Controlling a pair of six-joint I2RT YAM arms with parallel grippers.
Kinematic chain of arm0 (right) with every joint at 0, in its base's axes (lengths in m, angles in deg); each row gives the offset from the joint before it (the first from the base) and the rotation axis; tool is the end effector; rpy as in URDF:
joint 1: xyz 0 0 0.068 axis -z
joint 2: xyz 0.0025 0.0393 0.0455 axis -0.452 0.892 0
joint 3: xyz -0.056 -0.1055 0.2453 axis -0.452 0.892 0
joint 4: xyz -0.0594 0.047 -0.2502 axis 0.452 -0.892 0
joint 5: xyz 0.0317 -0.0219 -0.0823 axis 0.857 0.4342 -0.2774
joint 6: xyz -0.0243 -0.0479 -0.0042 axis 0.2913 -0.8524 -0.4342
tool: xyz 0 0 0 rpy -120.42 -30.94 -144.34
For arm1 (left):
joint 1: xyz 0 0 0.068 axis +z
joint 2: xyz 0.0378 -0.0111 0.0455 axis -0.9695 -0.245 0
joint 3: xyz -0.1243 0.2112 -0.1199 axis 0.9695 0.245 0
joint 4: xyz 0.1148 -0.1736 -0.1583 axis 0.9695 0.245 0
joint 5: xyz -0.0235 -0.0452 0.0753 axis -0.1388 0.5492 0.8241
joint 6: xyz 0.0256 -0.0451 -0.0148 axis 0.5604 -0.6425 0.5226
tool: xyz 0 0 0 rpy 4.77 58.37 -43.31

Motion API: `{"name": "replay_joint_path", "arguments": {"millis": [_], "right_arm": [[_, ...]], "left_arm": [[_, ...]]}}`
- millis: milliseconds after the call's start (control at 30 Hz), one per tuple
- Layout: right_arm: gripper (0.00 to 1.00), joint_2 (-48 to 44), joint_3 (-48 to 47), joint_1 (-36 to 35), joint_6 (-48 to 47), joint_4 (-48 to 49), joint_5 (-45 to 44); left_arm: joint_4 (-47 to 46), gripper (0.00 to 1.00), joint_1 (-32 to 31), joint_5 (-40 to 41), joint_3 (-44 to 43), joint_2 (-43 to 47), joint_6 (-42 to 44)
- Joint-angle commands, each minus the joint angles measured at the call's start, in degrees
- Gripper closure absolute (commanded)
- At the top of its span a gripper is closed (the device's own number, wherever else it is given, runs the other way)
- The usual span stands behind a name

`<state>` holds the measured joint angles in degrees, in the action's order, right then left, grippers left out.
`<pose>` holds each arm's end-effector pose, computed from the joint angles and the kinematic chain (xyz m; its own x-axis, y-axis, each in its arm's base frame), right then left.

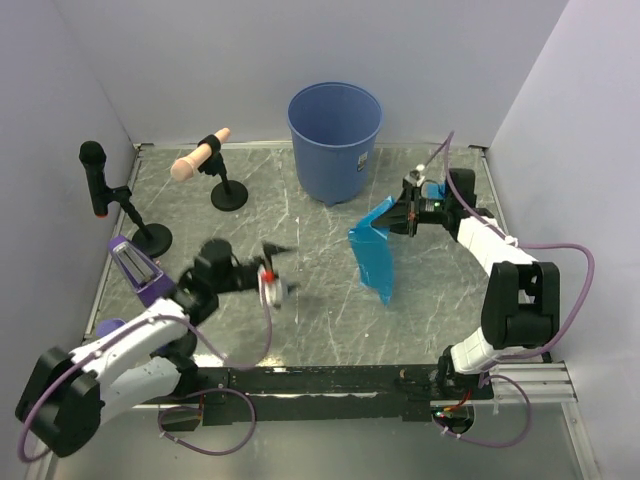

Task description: Put the trash bags into the trash bin

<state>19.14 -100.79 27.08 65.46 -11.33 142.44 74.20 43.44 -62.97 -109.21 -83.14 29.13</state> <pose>0.3166 0.0338 0.2624 -0.9841 0.1427 -0.1055 -0.0882 0.1229 0.9885 0.1712 -0.1357 0.2530 0.5500 0.3111 -0.7751 0.7868 0.1182 0.6058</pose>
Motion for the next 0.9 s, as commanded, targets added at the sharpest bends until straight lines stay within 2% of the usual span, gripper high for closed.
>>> {"name": "replay_joint_path", "arguments": {"millis": [0,67,167,200,300,367,433,500,567,633,667,700,733,800,867], "right_arm": [[1.0,1.9,2.0,1.3,9.3,-1.4,-0.5],[1.0,3.3,2.4,1.5,10.9,-1.6,-1.5],[1.0,5.0,1.6,1.8,13.0,-2.9,-2.5],[1.0,5.5,1.2,1.7,13.4,-3.6,-2.9],[1.0,6.1,-0.9,1.8,13.7,-6.2,-4.1],[1.0,5.8,-2.7,1.6,13.1,-8.8,-5.2],[1.0,5.6,-3.9,1.7,12.8,-9.0,-5.2],[1.0,5.2,-4.4,1.6,11.9,-8.3,-5.4],[1.0,4.6,-4.0,1.6,11.5,-7.8,-6.1],[1.0,3.7,-3.2,1.7,10.5,-5.2,-5.8],[1.0,3.4,-2.9,1.6,9.0,-3.1,-5.2],[1.0,2.9,-2.6,1.7,6.4,-0.8,-4.3],[1.0,2.6,-2.4,1.8,4.3,1.5,-2.9],[1.0,1.5,-1.9,1.9,2.4,5.8,-1.0],[1.0,1.2,-2.0,1.9,2.7,9.3,0.1]], "left_arm": [[-27.9,0.17,-5.7,-6.6,6.8,-4.7,8.5],[-36.6,0.18,-7.5,-7.5,7.8,-10.6,6.3],[-52.8,0.18,-11.4,-3.9,8.9,-20.6,4.8],[-61.6,0.18,-12.7,-1.3,9.0,-25.8,4.3],[-77.5,0.17,-16.1,5.0,7.0,-38.3,5.1],[-84.5,0.16,-18.0,10.4,4.1,-45.4,4.9],[-87.2,0.16,-19.7,19.9,0.8,-50.0,1.4],[-84.4,0.16,-20.4,24.0,-0.8,-50.4,-5.3],[-74.6,0.17,-20.0,25.6,-2.7,-45.8,-15.4],[-59.4,0.2,-18.1,24.4,-6.7,-40.2,-30.6],[-47.2,0.22,-16.8,22.8,-9.7,-37.9,-38.7],[-40.0,0.25,-14.4,20.3,-12.2,-36.5,-46.1],[-36.2,0.27,-12.3,15.9,-14.1,-36.2,-53.7],[-36.6,0.28,-9.6,6.8,-14.0,-35.6,-64.4],[-37.4,0.26,-8.8,3.4,-12.8,-34.9,-70.3]]}}
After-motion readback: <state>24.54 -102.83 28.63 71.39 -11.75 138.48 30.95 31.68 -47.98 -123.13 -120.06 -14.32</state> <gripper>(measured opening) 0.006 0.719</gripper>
